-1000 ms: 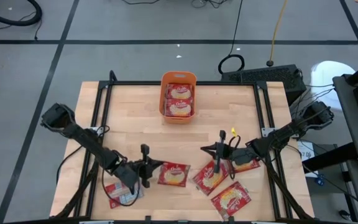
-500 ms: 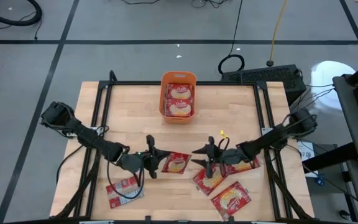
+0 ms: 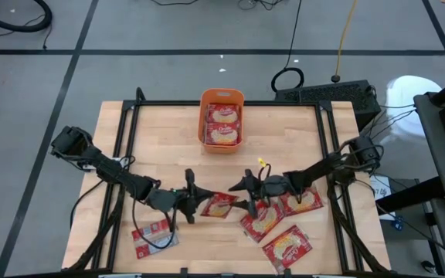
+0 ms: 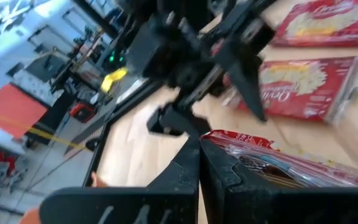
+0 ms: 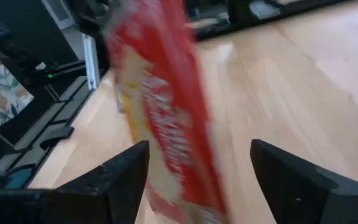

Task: Sort popcorn bags into baskets
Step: Put the red popcorn bag into the orange bin

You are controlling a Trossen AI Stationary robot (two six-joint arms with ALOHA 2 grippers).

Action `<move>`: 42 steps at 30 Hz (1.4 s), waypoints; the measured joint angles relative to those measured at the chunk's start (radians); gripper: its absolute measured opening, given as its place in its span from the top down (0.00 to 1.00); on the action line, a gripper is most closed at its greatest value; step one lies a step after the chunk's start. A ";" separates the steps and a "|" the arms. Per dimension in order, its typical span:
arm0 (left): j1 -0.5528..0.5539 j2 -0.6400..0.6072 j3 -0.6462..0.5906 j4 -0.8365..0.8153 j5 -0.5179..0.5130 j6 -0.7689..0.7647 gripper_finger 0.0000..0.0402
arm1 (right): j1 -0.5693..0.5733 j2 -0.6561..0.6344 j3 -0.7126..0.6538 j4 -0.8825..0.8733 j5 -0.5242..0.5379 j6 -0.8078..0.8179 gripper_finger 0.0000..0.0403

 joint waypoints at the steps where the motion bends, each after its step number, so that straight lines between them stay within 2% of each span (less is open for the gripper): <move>1: 0.000 0.000 0.000 0.011 0.011 0.009 1.00 | -0.004 0.001 0.000 -0.010 -0.011 0.016 0.33; 6: 0.000 0.000 0.000 0.047 0.035 0.024 1.00 | -0.009 0.000 0.000 -0.017 -0.027 0.030 0.41; 9: 0.000 0.000 0.000 0.058 0.035 0.025 1.00 | -0.008 0.000 0.000 -0.012 -0.094 0.028 0.49; 14: 0.000 0.000 0.000 0.062 0.035 0.027 1.00 | -0.008 0.001 -0.001 0.011 -0.147 0.001 0.67; 23: 0.000 0.000 0.000 0.060 0.032 0.023 1.00 | -0.008 0.000 -0.001 0.027 -0.150 -0.037 0.97; 31: -0.004 -0.002 0.001 0.062 0.027 -0.091 0.98 | -0.007 -0.037 -0.002 -0.014 -0.151 -0.043 0.97; 36: -0.004 -0.002 0.001 0.052 -0.049 -0.245 0.96 | -0.007 -0.066 -0.002 -0.050 -0.145 -0.056 0.99; 39: -0.004 -0.002 0.001 0.047 -0.053 -0.327 0.90 | -0.007 -0.073 -0.002 -0.075 -0.130 -0.048 0.99; 42: -0.007 -0.002 0.001 0.040 -0.056 -0.398 0.80 | -0.006 -0.089 -0.002 -0.133 -0.110 -0.045 0.99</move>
